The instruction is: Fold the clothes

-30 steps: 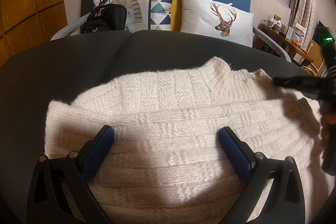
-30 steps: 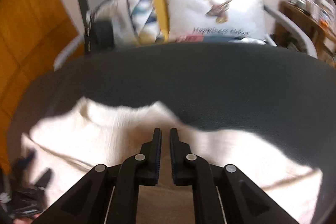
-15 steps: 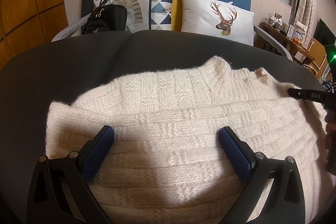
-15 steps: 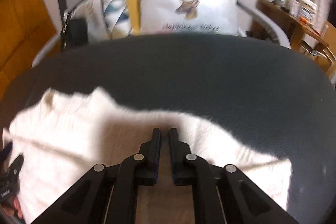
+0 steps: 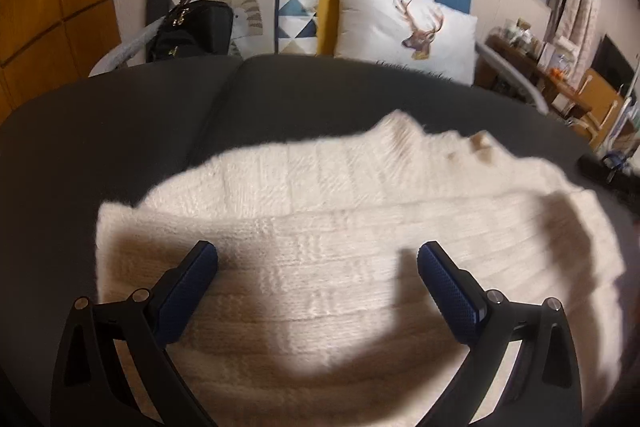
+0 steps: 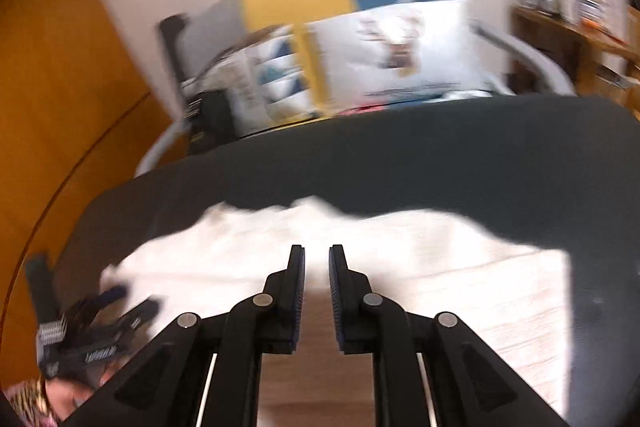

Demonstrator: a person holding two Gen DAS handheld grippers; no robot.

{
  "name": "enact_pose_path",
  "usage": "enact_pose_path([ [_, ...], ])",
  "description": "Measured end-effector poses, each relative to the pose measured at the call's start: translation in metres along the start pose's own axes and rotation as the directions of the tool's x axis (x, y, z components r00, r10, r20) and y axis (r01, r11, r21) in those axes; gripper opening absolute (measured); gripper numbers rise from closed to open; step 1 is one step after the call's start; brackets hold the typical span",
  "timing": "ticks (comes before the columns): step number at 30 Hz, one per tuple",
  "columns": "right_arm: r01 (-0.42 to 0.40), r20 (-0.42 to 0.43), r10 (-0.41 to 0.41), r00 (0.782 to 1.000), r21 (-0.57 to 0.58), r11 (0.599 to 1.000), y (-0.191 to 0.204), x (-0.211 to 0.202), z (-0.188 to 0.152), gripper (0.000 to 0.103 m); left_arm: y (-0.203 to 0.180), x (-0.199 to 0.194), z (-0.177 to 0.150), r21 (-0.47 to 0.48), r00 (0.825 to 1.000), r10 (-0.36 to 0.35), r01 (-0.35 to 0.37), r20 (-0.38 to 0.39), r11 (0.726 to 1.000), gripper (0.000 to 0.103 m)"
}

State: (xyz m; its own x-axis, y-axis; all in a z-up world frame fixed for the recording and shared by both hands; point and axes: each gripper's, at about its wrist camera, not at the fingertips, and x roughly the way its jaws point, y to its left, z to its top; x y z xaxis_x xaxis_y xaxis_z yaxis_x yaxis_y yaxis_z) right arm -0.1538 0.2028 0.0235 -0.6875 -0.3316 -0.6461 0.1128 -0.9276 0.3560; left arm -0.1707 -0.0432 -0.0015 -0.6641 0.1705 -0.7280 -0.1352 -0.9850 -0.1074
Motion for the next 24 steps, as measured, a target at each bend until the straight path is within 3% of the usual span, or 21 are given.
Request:
enact_pose_path([
  [3, -0.072, -0.069, 0.067, 0.995, -0.077, 0.994, 0.038, 0.02, -0.005, 0.02, 0.003, -0.016, 0.014, -0.023, 0.997, -0.002, 0.003, 0.074, 1.0, 0.101],
  [4, -0.078, -0.089, 0.069, 0.994, -0.106, 0.991, 0.049, 0.028, -0.008, 0.02, 0.002, -0.018, 0.02, -0.012, 0.996, -0.002, 0.003, 0.085, 1.0, 0.094],
  [5, -0.082, -0.103, 0.069, 0.992, -0.128, 0.988, 0.058, 0.034, -0.009, 0.02, 0.0, -0.017, 0.026, 0.012, 0.996, 0.013, -0.014, 0.084, 1.0, 0.076],
  [6, -0.096, -0.117, 0.079, 0.99, -0.142, 0.985, 0.067, 0.041, -0.009, 0.02, -0.004, -0.012, 0.032, 0.05, 0.997, 0.056, -0.059, 0.061, 0.997, 0.064],
  [8, -0.08, -0.136, 0.057, 0.989, -0.167, 0.983, 0.08, 0.055, -0.008, 0.02, -0.005, 0.013, 0.043, 0.103, 0.994, 0.09, -0.084, -0.057, 0.991, 0.027],
  [10, -0.005, -0.147, -0.023, 0.989, -0.183, 0.983, 0.082, 0.065, -0.004, 0.019, 0.0, 0.036, 0.048, 0.108, 0.983, 0.105, -0.09, -0.148, 0.99, 0.026],
  [13, 0.034, -0.133, -0.052, 0.99, -0.134, 0.99, 0.068, 0.071, 0.004, 0.017, 0.01, 0.056, 0.05, 0.063, 0.981, 0.059, -0.048, -0.182, 0.997, 0.025],
  [15, 0.009, -0.145, -0.023, 0.989, -0.098, 0.995, 0.058, 0.079, 0.01, 0.017, 0.011, 0.063, 0.051, 0.056, 0.985, -0.001, 0.011, -0.17, 0.998, 0.025],
  [17, -0.019, -0.164, 0.005, 0.986, -0.083, 0.996, 0.05, 0.088, 0.016, 0.017, 0.009, 0.068, 0.053, 0.092, 0.989, -0.014, 0.028, -0.146, 0.995, 0.025],
  [21, 0.061, -0.206, -0.096, 0.974, -0.171, 0.983, 0.049, 0.113, 0.011, 0.014, 0.005, 0.073, 0.053, 0.158, 0.994, 0.024, -0.006, -0.11, 0.987, 0.027],
  [24, 0.107, -0.174, -0.147, 0.974, -0.217, 0.97, 0.052, 0.118, 0.004, 0.013, 0.006, 0.071, 0.047, 0.154, 0.997, 0.025, -0.014, -0.068, 0.988, 0.027],
])
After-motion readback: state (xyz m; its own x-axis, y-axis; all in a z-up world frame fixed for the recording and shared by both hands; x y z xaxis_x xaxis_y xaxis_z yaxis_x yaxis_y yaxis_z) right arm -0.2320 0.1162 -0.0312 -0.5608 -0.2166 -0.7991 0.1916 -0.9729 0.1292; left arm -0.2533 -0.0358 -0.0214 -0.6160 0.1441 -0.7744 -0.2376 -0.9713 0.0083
